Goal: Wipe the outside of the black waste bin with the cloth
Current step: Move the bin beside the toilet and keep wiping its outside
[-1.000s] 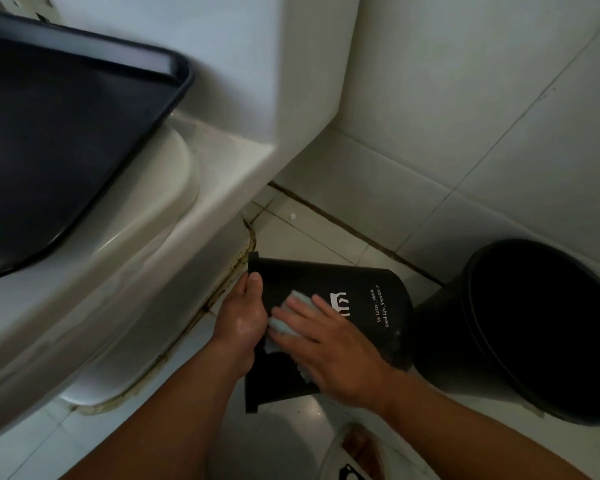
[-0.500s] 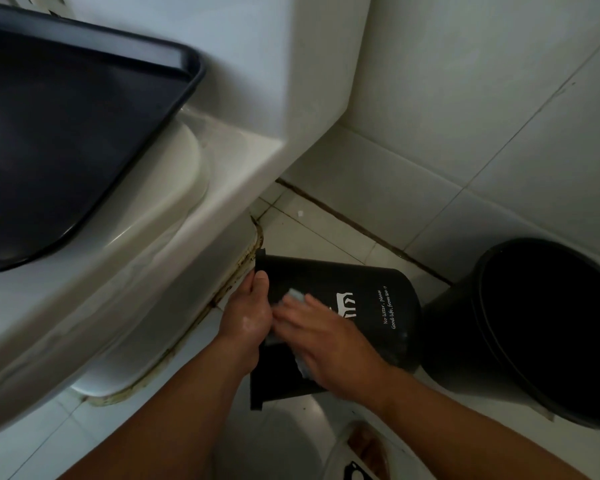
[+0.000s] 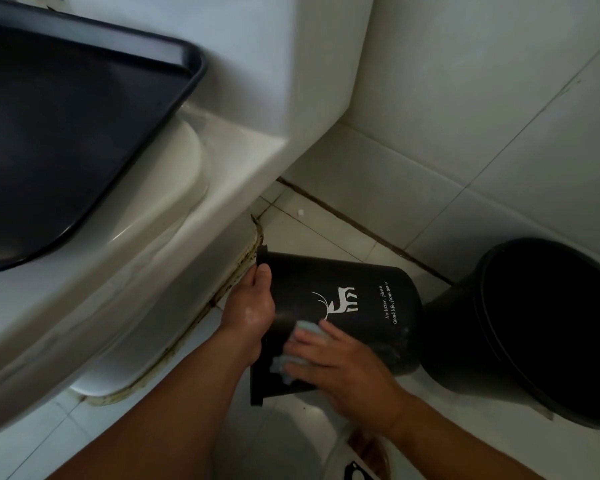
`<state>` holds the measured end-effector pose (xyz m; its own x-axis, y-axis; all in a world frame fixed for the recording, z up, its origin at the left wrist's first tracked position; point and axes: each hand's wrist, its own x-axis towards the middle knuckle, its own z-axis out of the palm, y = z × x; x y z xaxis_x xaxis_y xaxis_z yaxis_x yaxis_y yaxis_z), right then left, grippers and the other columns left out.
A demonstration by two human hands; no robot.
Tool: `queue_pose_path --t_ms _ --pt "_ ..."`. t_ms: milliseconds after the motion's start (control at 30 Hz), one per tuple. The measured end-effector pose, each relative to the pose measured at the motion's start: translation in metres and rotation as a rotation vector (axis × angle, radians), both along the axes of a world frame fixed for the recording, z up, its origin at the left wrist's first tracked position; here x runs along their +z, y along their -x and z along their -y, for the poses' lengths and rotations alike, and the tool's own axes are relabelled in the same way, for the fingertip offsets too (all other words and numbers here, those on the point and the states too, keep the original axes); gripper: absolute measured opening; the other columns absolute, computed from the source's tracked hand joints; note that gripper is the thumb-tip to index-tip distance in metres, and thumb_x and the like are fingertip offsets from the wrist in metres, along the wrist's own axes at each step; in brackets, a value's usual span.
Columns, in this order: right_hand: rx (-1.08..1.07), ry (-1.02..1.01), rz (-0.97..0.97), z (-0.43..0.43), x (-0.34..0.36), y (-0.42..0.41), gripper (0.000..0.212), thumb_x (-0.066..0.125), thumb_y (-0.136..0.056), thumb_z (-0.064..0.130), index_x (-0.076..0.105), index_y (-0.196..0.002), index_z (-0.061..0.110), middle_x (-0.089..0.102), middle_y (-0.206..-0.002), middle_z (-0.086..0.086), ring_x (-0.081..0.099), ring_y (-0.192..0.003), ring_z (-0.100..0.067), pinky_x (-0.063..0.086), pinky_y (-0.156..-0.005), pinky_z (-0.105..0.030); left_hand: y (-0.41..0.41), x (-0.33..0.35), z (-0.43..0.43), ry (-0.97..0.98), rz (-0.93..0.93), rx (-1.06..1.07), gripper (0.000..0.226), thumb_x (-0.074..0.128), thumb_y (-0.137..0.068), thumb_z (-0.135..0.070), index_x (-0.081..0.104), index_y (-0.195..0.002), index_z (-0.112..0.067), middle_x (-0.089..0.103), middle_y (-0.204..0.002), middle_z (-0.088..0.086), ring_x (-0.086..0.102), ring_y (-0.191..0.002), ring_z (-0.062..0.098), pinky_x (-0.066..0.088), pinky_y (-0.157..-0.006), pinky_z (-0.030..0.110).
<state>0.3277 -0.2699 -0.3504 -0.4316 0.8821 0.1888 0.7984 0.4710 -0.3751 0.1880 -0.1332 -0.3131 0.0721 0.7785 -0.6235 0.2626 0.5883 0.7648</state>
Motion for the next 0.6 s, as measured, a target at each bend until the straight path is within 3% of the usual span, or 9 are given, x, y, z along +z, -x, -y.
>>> queue_pose_path --t_ms 100,200,267,400,500,600 --pt "-0.320 0.002 -0.034 0.008 -0.007 -0.032 0.052 0.058 -0.089 0.022 0.048 -0.140 0.030 0.047 -0.149 0.007 0.035 -0.145 -0.014 0.029 -0.116 -0.049 -0.003 0.004 0.000 0.020 0.011 0.021 0.033 0.037 -0.105 -0.050 0.055 -0.127 -0.035 0.058 -0.111 -0.001 0.053 -0.107 0.022 0.039 -0.091 0.037" --pt "-0.825 0.101 -0.183 -0.003 -0.003 -0.051 0.043 0.044 -0.100 0.026 0.041 -0.142 0.034 0.042 -0.151 0.009 0.035 -0.145 -0.015 0.018 -0.121 -0.043 -0.005 0.002 -0.003 0.015 0.010 -0.002 0.047 0.036 -0.104 -0.054 0.051 -0.142 -0.031 0.056 -0.131 0.003 0.054 -0.118 0.027 0.043 -0.100 0.042" --pt "-1.005 0.156 -0.146 -0.019 -0.003 -0.041 0.046 0.044 -0.100 0.025 0.041 -0.146 0.032 0.045 -0.152 0.004 0.029 -0.147 -0.014 0.012 -0.123 -0.043 -0.006 0.003 -0.004 0.007 0.005 0.006 0.052 0.035 -0.103 -0.056 0.048 -0.147 -0.031 0.054 -0.136 0.004 0.052 -0.124 0.028 0.041 -0.103 0.042" --pt "-1.063 0.162 -0.064 -0.035 -0.001 -0.022 0.052 0.026 -0.102 0.044 0.040 -0.150 0.028 0.041 -0.155 0.002 0.024 -0.149 -0.018 0.008 -0.123 -0.048 0.000 0.005 0.005 0.097 0.090 0.110 0.075 0.044 -0.082 -0.076 0.053 -0.141 -0.031 0.057 -0.139 0.006 0.054 -0.127 0.030 0.040 -0.111 0.050" --pt "-1.011 0.256 -0.013 -0.047 0.005 -0.041 0.054 0.018 -0.103 0.047 0.033 -0.153 0.032 0.036 -0.158 0.004 0.020 -0.150 -0.015 0.004 -0.124 -0.049 0.006 0.008 0.029 0.006 0.116 0.070 0.050 0.039 -0.099 -0.061 0.056 -0.136 -0.032 0.061 -0.126 0.007 0.059 -0.114 0.025 0.046 -0.102 0.044" --pt "-1.020 0.287 -0.078 -0.065 0.017 -0.041 0.047 0.032 -0.105 0.038 0.035 -0.151 0.031 0.042 -0.155 0.004 0.025 -0.149 -0.015 0.007 -0.124 -0.046 0.008 0.010 0.045 -0.044 0.150 0.038 0.046 0.035 -0.103 -0.055 0.050 -0.142 -0.035 0.060 -0.126 0.003 0.059 -0.113 0.023 0.047 -0.104 0.048"
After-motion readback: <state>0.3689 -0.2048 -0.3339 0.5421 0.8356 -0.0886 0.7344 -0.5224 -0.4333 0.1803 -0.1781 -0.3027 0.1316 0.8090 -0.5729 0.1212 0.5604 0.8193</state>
